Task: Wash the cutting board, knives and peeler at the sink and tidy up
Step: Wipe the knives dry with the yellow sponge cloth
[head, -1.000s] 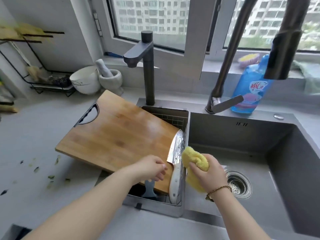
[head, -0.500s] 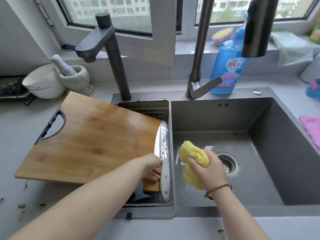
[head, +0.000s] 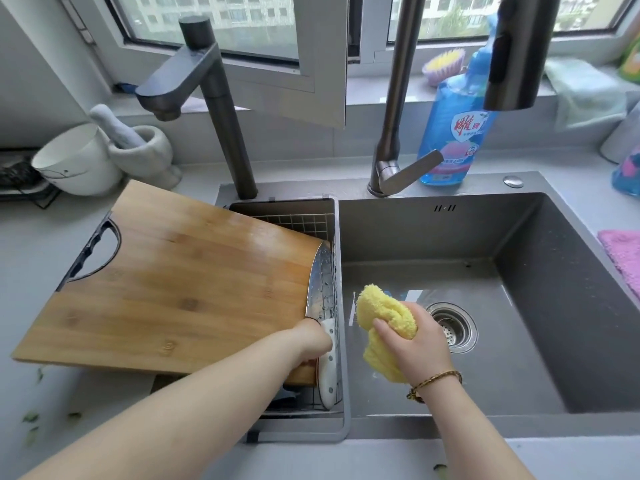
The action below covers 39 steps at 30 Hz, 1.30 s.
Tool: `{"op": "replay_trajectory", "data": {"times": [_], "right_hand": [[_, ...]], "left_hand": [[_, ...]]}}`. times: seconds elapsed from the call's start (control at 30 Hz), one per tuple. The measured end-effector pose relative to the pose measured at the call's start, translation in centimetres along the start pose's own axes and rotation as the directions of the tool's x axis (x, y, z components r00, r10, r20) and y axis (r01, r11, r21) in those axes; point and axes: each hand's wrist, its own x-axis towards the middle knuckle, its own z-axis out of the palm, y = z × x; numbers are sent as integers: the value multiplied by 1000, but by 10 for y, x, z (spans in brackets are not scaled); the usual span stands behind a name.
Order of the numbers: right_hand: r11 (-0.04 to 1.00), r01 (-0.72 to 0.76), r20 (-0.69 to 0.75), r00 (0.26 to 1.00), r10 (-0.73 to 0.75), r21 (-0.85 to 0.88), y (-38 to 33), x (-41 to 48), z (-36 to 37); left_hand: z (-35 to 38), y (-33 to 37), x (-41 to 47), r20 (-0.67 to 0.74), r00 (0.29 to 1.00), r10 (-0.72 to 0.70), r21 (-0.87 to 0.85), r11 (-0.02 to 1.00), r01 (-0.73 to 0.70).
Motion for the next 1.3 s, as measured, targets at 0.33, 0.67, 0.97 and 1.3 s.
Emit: {"op": "replay_trajectory", "data": {"times": [0.33,0.67,0.97,1.3], "right_hand": [[1000,19,4,1000,-19,-14,0,8,0],[1000,19,24,1000,-18,-10,3,14,-3],[1000,13,22,1000,-12,-10,5,19,-4],[1000,14,16,1000,-14,17,3,19,-6]], "left_hand": [[-18,-4,-10,90,996,-27,-412,909,62],[2,2,-2,-57,998,-19,24,999,21],[5,8,-3,-139,990,10,211,977,20],[-17,-6,-3,-6,999,-34,-253,967,32]]}}
